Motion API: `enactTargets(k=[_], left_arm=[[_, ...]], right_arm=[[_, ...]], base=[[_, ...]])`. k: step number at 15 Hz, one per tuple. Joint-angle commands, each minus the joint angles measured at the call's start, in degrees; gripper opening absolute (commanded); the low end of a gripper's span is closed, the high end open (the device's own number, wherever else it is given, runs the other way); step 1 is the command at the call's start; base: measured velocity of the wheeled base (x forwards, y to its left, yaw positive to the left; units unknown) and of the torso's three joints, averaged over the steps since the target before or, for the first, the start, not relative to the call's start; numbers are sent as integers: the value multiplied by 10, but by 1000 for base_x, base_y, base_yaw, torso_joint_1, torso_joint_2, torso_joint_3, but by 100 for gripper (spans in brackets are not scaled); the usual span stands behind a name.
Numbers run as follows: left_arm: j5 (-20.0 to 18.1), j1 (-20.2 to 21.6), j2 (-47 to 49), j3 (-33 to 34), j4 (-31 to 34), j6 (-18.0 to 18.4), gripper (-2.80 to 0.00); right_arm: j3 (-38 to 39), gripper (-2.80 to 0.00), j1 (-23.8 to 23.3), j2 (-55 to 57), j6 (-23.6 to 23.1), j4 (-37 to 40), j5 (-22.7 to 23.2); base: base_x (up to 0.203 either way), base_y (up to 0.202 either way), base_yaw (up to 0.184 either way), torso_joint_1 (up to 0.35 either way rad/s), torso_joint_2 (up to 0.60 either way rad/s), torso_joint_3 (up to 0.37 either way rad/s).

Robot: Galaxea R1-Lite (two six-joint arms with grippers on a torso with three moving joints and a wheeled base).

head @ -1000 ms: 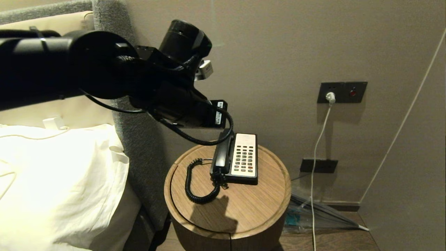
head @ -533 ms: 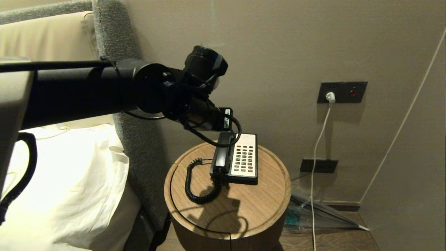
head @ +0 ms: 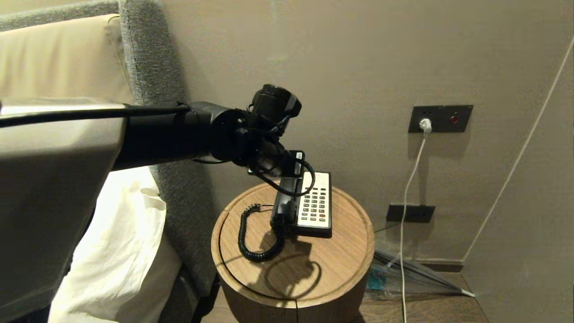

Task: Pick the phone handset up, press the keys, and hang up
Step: Pick up the desk phone handset

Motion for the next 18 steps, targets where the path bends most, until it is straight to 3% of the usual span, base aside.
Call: enactTargets(k=[1, 2, 7, 18], left_arm=[[1, 1, 21, 0, -6, 14, -181], [2, 3, 27, 0, -8, 18, 0], [4, 16, 52, 0, -56, 15, 0], [17, 32, 121, -1, -94, 41, 0]], right_arm=[[11, -280, 0, 0, 0, 0, 0], [11, -280, 0, 1, 0, 0, 0], [11, -280, 0, 1, 0, 0, 0], [11, -280, 0, 0, 0, 0, 0]], base=[[0, 0, 0, 0, 0, 0], [0, 0, 0, 0, 0, 0], [0, 0, 0, 0, 0, 0], [0, 0, 0, 0, 0, 0]])
